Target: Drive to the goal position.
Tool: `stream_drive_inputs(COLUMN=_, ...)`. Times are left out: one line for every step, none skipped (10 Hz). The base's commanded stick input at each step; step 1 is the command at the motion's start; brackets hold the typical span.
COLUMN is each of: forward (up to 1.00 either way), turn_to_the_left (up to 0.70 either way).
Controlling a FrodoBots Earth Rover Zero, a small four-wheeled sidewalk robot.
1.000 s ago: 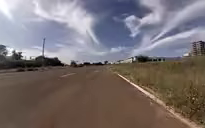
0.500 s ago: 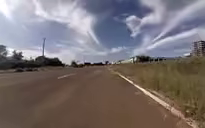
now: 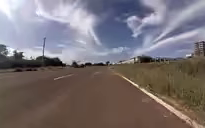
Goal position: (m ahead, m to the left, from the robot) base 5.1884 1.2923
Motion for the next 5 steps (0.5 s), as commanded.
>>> stream_drive_inputs(forward=0.85, turn_to_the_left=0.00)
stream_drive_inputs(forward=0.85, turn_to_the_left=0.00)
stream_drive_inputs(forward=0.85, turn_to_the_left=0.00)
stream_drive_inputs(forward=0.85, turn_to_the_left=0.00)
stream_drive_inputs(forward=0.85, turn_to_the_left=0.00)
